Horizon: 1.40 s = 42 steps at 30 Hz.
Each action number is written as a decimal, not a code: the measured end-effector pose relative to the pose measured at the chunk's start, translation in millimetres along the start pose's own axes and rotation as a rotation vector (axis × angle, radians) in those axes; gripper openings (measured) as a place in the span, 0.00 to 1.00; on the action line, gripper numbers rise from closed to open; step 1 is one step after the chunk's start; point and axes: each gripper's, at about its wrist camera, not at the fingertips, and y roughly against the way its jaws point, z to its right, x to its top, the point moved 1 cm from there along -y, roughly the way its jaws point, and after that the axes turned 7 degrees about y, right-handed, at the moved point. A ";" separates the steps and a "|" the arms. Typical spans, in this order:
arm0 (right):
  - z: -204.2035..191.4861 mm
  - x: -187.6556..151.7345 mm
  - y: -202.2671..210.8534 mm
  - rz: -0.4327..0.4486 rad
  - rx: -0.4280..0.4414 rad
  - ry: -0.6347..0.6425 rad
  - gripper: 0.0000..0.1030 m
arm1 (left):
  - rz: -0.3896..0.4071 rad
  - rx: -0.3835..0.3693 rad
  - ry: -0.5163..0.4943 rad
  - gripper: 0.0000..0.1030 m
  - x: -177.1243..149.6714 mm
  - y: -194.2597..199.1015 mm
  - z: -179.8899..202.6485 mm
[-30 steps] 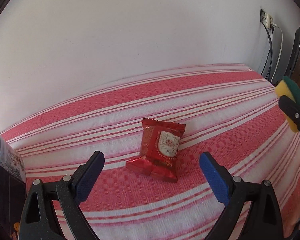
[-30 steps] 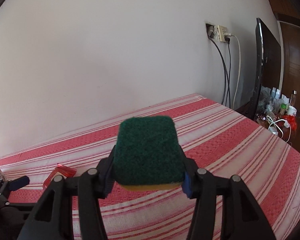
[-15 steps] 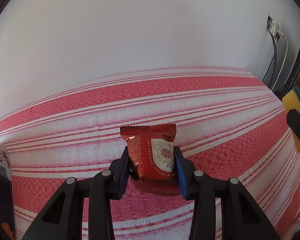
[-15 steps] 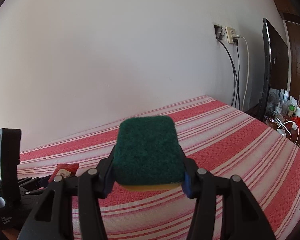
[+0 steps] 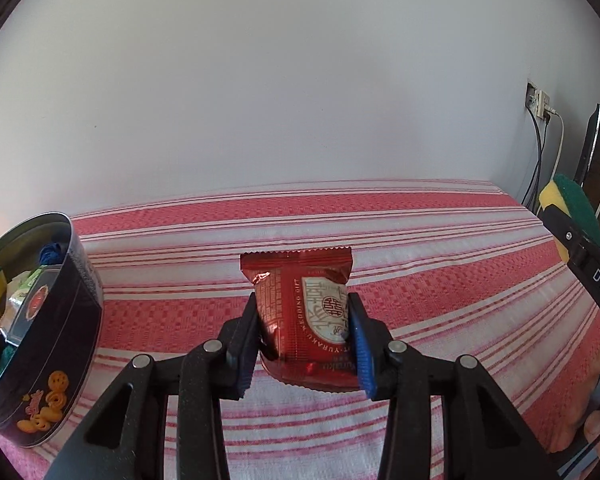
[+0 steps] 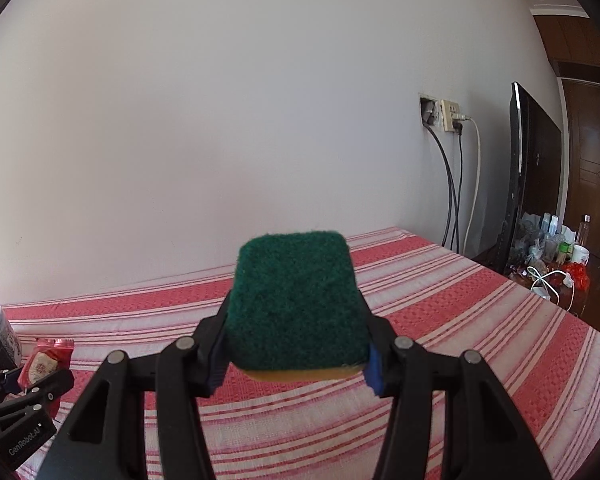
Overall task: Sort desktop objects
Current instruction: 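Carry the red candy packet and yellow-green sponge over the tin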
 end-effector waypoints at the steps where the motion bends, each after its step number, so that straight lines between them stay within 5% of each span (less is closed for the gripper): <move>1: -2.2 -0.9 3.8 0.004 -0.008 0.007 0.52 | 0.008 0.003 -0.005 0.42 -1.9 1.6 0.7; 27: -30.0 -20.3 62.5 0.048 0.015 0.021 0.52 | 0.047 -0.027 -0.001 0.42 0.3 43.8 -21.5; 34: -76.2 -24.0 71.2 0.026 0.159 0.086 0.52 | 0.059 -0.008 0.039 0.42 -4.2 68.1 -49.3; 42: -147.1 -21.8 79.1 0.005 0.341 0.123 0.52 | 0.098 0.105 0.088 0.42 -2.3 95.7 -107.4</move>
